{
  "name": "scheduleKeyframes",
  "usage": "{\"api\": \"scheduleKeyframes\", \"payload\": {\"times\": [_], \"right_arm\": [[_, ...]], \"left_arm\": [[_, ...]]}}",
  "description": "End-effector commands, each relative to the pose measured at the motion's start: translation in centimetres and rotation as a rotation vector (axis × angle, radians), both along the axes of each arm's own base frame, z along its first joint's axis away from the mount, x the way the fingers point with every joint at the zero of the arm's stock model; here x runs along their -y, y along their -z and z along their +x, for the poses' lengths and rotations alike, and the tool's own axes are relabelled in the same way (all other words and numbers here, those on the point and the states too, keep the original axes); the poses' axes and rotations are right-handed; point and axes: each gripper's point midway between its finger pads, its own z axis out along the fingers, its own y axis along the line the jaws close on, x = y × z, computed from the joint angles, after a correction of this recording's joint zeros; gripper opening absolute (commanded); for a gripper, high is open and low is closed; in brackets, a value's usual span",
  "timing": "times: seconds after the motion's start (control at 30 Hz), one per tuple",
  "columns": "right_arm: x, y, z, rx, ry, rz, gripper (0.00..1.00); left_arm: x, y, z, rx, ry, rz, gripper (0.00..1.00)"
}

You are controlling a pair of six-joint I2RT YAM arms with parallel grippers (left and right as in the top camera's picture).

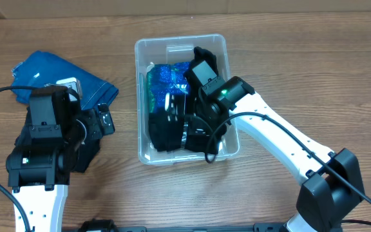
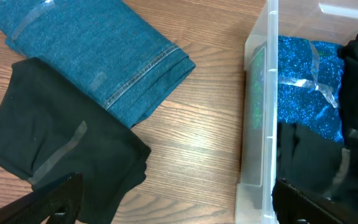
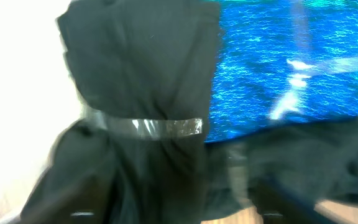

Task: Pack container
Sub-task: 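Lay the second black garment into the bin's front half and release, then grasp the folded black garment on the left with the left gripper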

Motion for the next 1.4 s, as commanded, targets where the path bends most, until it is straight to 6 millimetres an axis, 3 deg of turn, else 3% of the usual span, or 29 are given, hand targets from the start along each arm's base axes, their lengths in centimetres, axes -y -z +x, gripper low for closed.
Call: {"api": "scheduleKeyframes", "payload": {"times": [0.0,0.1,0.17,0.27,0.37,0.4,0.43,0.53,0.57,0.63,0.7,0.77,0.8,0.9,0.93,1.03,1.17,1.37], "right_arm": [[2.8,-1.1,4.0,0.115,0.408,-0.008,1.0],[2.0,-1.0,3.4,0.069,0.431,0.039,1.0],[-0.2,-0.7,1.1,-0.066,0.356,0.127,1.0],[-1.8,-0.8,-0.9,-0.183,0.306,0.197,1.0],[-1.5,-2.6,0.6,-0.152,0.458,0.248,1.0],[-0.5,-4.1,1.7,-0.095,0.544,0.26,1.0],[0.9,-6.8,3.0,-0.01,0.653,0.291,1.0],[5.0,-14.9,4.0,0.147,0.846,0.457,1.0],[6.3,-16.5,4.0,0.165,0.885,0.502,1.0],[10.8,-19.3,3.9,0.183,1.055,0.602,1.0],[16.8,-19.2,3.5,0.162,1.269,0.605,1.0],[19.9,-18.1,3.1,0.115,1.395,0.594,1.0],[22.6,-17.6,3.1,0.082,1.493,0.609,1.0],[26.0,-17.4,3.2,0.022,1.585,0.676,1.0],[27.3,-17.4,3.2,0.007,1.616,0.702,1.0],[28.0,-17.4,3.1,0.014,1.635,0.705,1.0],[28.1,-16.8,3.4,0.001,1.641,0.692,1.0],[28.1,-15.9,3.9,-0.021,1.65,0.674,1.0]], "left_arm": [[0.3,-0.7,0.3,0.018,-0.001,-0.02,1.0],[0.3,-0.7,0.3,0.018,-0.001,-0.02,1.0],[0.3,-0.7,0.3,0.016,-0.001,-0.02,1.0],[0.3,-0.7,0.3,0.017,-0.001,-0.02,1.0],[0.3,-0.6,0.2,0.01,-0.001,-0.019,1.0],[0.3,-0.6,0.1,0.009,-0.001,-0.019,1.0],[0.3,-0.6,0.1,0.01,-0.002,-0.02,1.0],[0.3,-0.6,0.1,0.01,-0.002,-0.02,1.0],[0.3,-0.6,0.1,0.01,-0.002,-0.02,1.0],[0.3,-0.6,0.2,0.011,-0.002,-0.02,1.0],[0.3,-0.7,0.2,0.014,-0.002,-0.02,1.0],[0.1,-0.6,0.2,0.009,-0.009,-0.011,1.0],[0.0,-0.4,0.3,0.002,-0.02,-0.01,1.0],[-1.4,1.4,0.1,-0.075,-0.127,-0.056,1.0],[-2.8,2.7,-0.3,-0.135,-0.199,-0.079,1.0],[-5.5,5.0,-1.2,-0.24,-0.318,-0.153,1.0],[-11.2,7.8,-3.3,-0.325,-0.567,-0.24,1.0],[-15.6,15.1,-6.1,-0.393,-0.767,-0.38,1.0]]}}
